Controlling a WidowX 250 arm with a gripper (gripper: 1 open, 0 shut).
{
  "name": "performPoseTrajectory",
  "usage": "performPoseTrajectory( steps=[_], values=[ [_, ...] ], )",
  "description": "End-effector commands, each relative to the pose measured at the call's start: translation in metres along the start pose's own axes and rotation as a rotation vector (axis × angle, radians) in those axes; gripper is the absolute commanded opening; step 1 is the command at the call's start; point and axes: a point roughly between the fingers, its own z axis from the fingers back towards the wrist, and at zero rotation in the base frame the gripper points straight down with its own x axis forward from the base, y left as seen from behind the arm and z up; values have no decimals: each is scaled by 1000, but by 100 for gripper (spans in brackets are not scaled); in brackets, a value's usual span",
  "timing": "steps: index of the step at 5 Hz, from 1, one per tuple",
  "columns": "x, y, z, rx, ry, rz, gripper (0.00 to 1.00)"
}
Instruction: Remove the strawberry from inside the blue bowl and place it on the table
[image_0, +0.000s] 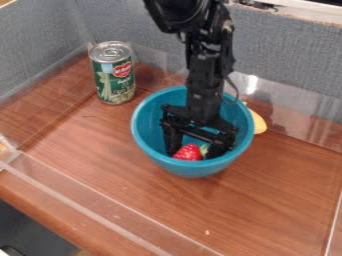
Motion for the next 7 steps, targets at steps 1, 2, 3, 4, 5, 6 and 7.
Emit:
performPoseTrajectory(
  steps=[1, 2, 3, 4, 5, 6, 7],
  values=[
    [-1, -16, 7, -5, -36, -46, 100],
    [-4, -24, 2, -6, -30, -72, 100],
    [-4, -27, -2, -4, -25, -83, 100],
    [-2, -27, -5, -2, -21, -88, 0],
    [-2, -27, -8, 0, -17, -97, 0],
    [-1, -28, -9, 2, -12, -107, 0],
    [-1, -28, -10, 3, -7, -119, 0]
  ],
)
